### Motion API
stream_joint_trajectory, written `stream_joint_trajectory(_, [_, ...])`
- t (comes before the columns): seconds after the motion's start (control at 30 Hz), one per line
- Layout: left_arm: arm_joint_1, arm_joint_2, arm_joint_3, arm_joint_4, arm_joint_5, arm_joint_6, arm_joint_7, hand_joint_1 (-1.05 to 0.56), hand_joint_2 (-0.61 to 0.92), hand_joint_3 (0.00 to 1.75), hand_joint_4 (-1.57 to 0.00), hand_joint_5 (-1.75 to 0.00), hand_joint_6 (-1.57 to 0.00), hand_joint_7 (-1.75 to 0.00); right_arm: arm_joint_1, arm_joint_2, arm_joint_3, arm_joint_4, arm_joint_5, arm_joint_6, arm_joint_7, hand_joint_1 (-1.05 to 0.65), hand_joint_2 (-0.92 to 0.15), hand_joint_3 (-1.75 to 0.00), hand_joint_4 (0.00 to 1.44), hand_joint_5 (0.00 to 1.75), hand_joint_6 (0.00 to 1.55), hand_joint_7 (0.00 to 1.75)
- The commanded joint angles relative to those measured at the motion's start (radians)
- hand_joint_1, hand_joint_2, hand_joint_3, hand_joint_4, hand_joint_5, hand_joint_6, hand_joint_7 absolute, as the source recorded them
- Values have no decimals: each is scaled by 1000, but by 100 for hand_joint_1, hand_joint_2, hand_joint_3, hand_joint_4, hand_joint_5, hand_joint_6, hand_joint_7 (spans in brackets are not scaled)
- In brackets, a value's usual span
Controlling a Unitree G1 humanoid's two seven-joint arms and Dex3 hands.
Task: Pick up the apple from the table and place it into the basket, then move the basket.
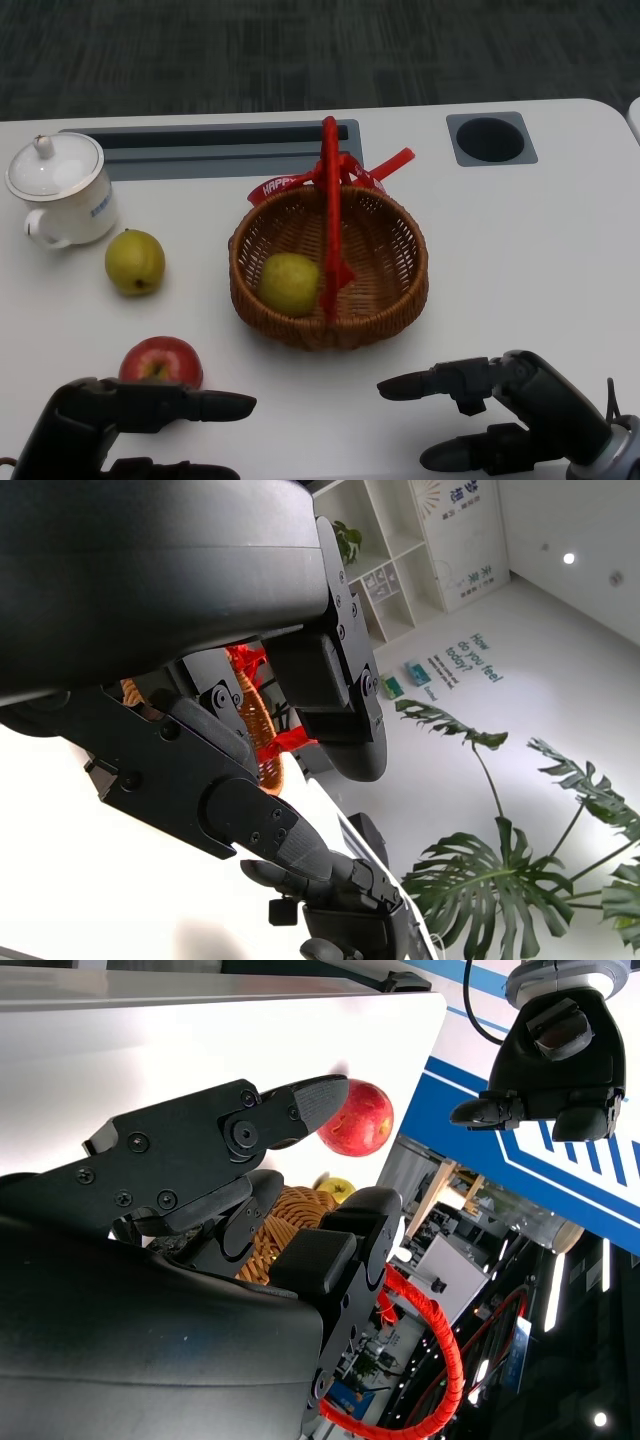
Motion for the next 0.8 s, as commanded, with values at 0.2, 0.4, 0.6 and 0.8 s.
stream_joint_trajectory(0.2, [1,9,3,5,-4,-8,-4,-35,75,0,-118,0,-111,0,-6,-14,-7,1,-2,-8,-6,-42,-81,0,90,0,83,0])
stream_joint_trajectory(0.4, [2,10,2,2,-13,-2,-6,-34,75,0,-118,0,-110,0,-7,-10,-7,3,5,-11,-3,-41,-81,0,91,0,84,0])
stream_joint_trajectory(0.6, [3,8,3,0,-9,-3,-3,-34,75,0,-118,0,-110,0,-9,-11,-9,10,-2,-21,-10,-42,-81,0,92,0,84,0])
stream_joint_trajectory(0.8, [1,2,18,9,10,-13,13,-36,74,0,-109,0,-102,0,-12,-14,-10,16,-2,-15,-9,-42,-81,0,92,0,84,0])
